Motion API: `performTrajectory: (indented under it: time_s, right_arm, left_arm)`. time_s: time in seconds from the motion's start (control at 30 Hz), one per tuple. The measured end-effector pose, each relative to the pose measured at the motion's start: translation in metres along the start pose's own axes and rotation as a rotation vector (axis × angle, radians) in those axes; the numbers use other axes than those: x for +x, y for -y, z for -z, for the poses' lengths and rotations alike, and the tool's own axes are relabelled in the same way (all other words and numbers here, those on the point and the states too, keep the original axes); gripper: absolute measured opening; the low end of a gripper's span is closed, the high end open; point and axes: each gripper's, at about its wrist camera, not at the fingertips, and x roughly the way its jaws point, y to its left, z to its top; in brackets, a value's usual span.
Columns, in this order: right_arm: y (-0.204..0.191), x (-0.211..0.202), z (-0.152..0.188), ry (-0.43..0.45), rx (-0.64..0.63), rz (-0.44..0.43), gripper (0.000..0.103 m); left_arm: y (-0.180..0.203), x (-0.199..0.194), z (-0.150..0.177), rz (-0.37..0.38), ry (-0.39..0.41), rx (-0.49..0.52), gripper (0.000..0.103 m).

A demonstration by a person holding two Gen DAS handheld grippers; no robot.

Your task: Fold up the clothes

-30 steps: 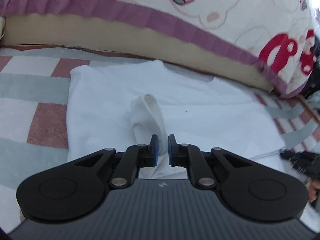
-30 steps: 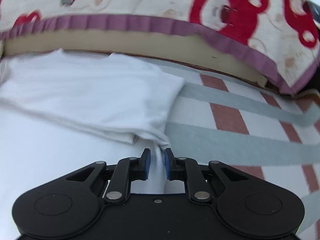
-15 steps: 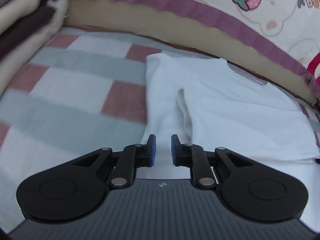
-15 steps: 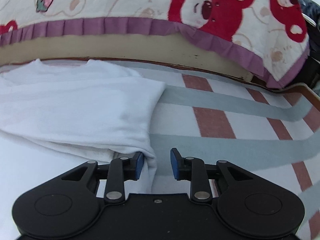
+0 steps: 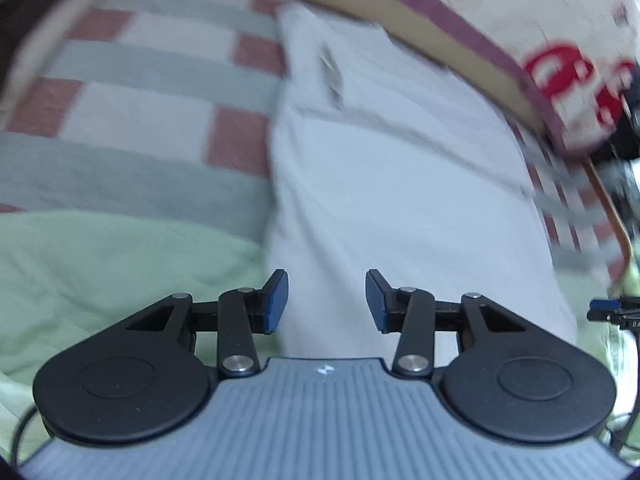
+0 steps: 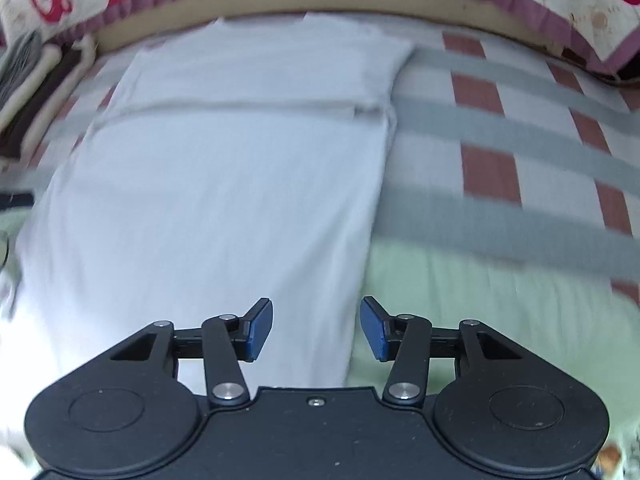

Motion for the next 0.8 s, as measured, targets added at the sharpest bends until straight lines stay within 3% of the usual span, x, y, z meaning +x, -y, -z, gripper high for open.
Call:
performTrajectory:
  time_s: [0.1, 0.17, 0.3, 0.43, 0.47, 0.5, 0.53, 0.63, 0.8]
  right_arm:
    - [-0.004, -0.013, 0.029, -0.057, -0.006, 0.001, 0.055]
    - [0.002, -0.017, 0.044, -0.080, 0.055, -0.055, 0.057]
    - [0.005, -0.007, 0.082, -0.076, 0.196, -0.135, 0.061]
    - [0.012, 0.024, 0.108, -0.049, 0.285, -0.107, 0.061]
    - [0.015, 0.031, 0.112, -0.043, 0.314, -0.116, 0.054]
    - [0.013, 0.035, 0.115, -0.037, 0.320, -0.152, 0.039]
    - [0.006, 0.035, 0.114, -0.031, 0.278, -0.204, 0.008]
    - [-0.024, 0.014, 0.103, 0.074, 0.092, -0.331, 0.008]
    - [-0.044, -0.022, 0.039, 0.244, 0.044, -0.417, 0.008]
  left_arm:
    - [0.025, 0.008, 0.010, -0.005, -0.074, 0.101, 0.043]
    - [0.034, 0.008, 0.022, -0.004, -0.094, 0.136, 0.044]
    - [0.026, 0.001, 0.034, 0.016, -0.117, 0.081, 0.045]
    - [0.018, 0.002, 0.034, 0.029, -0.128, 0.028, 0.045]
    - [0.017, 0.003, 0.034, 0.030, -0.127, 0.027, 0.045]
    - [0.017, 0.005, 0.035, 0.030, -0.126, 0.028, 0.045]
    - [0.017, 0.005, 0.035, 0.030, -0.125, 0.036, 0.045]
    - [0.018, 0.006, 0.036, 0.037, -0.113, 0.055, 0.045]
    - [0.020, 0.004, 0.032, 0.055, -0.056, 0.095, 0.045]
